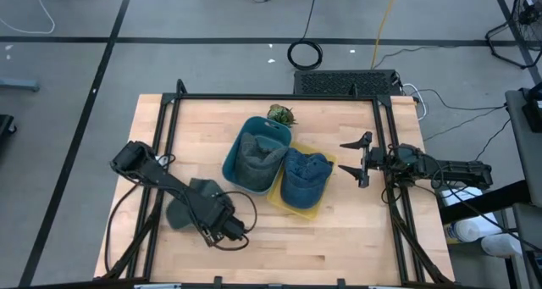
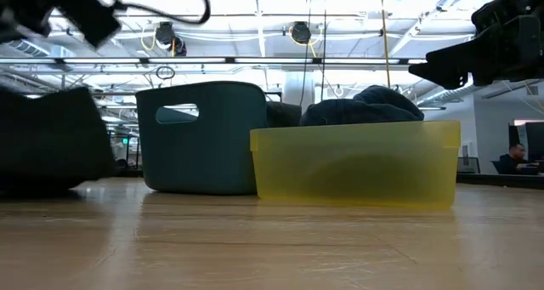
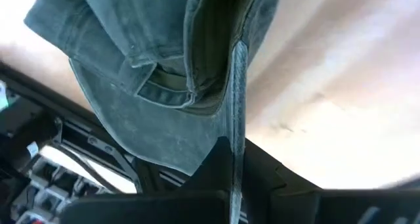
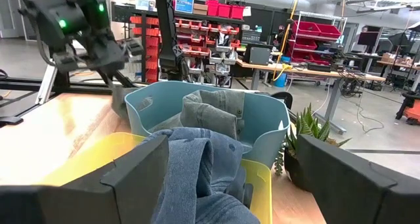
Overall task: Pick & Place hat
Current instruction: Put the black cap into the blue bin
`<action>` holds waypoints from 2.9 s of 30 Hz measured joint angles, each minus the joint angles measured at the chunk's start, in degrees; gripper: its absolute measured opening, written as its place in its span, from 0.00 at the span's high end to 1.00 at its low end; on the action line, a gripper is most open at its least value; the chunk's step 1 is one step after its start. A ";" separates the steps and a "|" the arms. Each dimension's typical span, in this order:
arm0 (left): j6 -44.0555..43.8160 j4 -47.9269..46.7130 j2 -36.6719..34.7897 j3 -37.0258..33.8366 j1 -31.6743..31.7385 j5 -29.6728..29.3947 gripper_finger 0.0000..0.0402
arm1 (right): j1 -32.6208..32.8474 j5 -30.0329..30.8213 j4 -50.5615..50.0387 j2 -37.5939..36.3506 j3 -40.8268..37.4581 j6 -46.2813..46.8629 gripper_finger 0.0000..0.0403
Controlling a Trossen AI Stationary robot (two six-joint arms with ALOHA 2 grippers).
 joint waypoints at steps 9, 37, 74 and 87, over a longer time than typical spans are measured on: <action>9.01 -1.86 0.00 12.75 1.34 -0.36 0.97 | 0.00 0.00 0.00 0.00 0.00 0.00 0.19; 14.12 24.02 -0.04 41.87 16.92 13.92 0.97 | 0.00 0.12 7.40 0.09 0.00 0.13 0.19; 46.83 23.26 -20.44 41.98 30.01 4.00 0.97 | 0.00 7.72 50.45 13.79 7.96 22.62 0.19; 54.17 18.26 -25.88 42.01 30.16 4.14 0.97 | 0.00 7.80 64.95 37.22 19.50 25.09 0.19</action>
